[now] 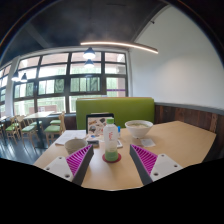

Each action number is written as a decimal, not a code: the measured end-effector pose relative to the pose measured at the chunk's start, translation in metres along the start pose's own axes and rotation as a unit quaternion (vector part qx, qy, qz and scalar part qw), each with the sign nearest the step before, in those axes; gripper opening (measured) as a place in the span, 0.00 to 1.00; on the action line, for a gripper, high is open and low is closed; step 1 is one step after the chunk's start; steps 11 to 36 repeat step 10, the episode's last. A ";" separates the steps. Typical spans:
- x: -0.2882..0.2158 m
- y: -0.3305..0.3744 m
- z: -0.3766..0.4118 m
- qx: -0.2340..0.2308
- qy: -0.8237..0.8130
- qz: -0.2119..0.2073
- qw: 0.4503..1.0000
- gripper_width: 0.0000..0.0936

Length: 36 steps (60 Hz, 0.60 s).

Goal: Pour water

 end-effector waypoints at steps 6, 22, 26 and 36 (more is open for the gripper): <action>0.010 0.023 0.001 -0.007 0.002 0.007 1.000 0.88; 0.013 0.034 0.001 -0.013 0.001 0.009 1.000 0.88; 0.013 0.034 0.001 -0.013 0.001 0.009 1.000 0.88; 0.013 0.034 0.001 -0.013 0.001 0.009 1.000 0.88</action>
Point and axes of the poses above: the point between the fingertips, and its own axes, seen from behind it with the camera up: z to the left, x down, y backward, against the way the camera looks, the point moved 4 cm from there along y, backward, against the way the camera looks, and after that the axes turned 3 degrees about z, right-handed, at the moved point
